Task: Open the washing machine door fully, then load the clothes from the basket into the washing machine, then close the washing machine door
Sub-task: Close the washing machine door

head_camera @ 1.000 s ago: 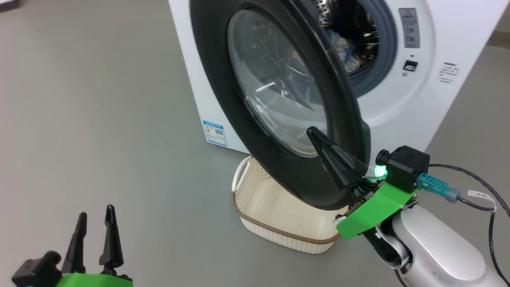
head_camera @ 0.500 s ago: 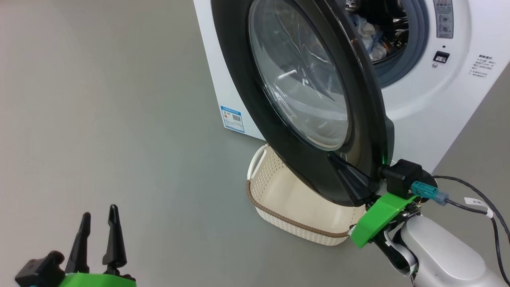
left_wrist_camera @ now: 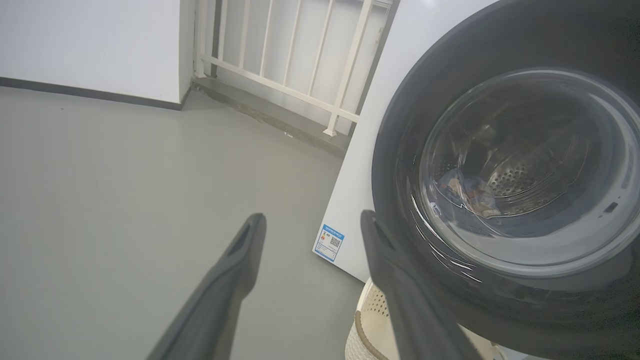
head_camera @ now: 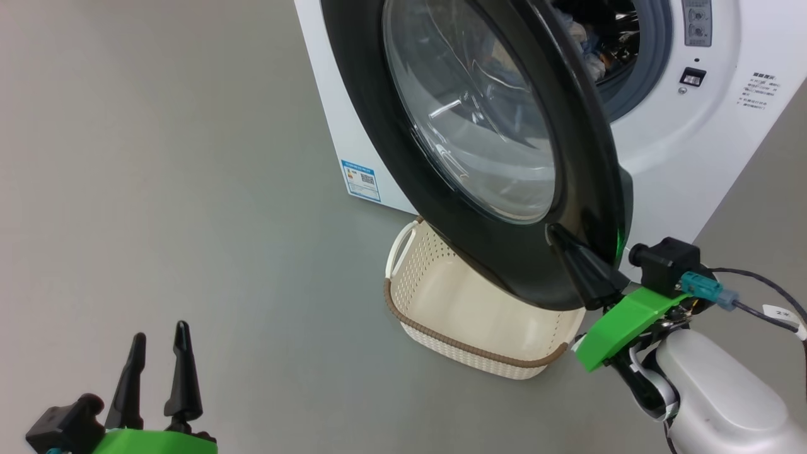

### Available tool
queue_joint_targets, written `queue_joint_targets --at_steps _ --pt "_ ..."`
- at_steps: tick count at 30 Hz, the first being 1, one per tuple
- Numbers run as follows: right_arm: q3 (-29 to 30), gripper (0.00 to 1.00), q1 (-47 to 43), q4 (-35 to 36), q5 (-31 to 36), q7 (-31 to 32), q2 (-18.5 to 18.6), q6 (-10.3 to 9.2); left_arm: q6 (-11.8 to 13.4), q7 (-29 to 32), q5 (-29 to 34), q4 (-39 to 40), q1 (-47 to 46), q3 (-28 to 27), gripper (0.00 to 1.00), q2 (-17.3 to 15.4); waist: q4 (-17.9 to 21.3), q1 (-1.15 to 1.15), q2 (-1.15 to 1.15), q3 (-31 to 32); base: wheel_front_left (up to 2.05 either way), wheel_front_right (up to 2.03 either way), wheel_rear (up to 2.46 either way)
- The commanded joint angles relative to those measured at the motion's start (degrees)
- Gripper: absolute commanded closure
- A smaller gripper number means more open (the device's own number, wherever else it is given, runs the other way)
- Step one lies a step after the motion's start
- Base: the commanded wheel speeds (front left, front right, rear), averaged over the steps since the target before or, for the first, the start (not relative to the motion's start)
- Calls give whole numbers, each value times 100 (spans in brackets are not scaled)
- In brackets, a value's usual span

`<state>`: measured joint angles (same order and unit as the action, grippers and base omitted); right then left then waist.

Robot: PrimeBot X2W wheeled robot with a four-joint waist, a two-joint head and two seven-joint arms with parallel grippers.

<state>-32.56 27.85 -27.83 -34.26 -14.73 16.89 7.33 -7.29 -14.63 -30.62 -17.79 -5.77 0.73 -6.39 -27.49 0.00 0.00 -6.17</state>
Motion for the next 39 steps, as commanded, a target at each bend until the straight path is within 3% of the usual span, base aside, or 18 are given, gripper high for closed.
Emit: queue_joint_targets --at_steps 1,18,30,39 --pt "70 100 75 63 -2 -27 48 16 -20 -37 -58 118 -237 -156 0 -159 13 0 0 -42 0 0 0" --pt "1250 100 824 -167 185 -27 366 16 -20 -37 -203 233 -599 -118 0 -156 -10 0 0 -970 0 0 0" --pt "1400 100 1956 -480 224 -27 776 16 -20 -37 -288 381 -1038 31 0 -58 36 0 0 -1757 0 0 0" --pt "1520 100 2650 -733 262 -27 944 16 -20 -37 -322 367 -1234 166 0 -4 32 0 0 -1978 0 0 0"
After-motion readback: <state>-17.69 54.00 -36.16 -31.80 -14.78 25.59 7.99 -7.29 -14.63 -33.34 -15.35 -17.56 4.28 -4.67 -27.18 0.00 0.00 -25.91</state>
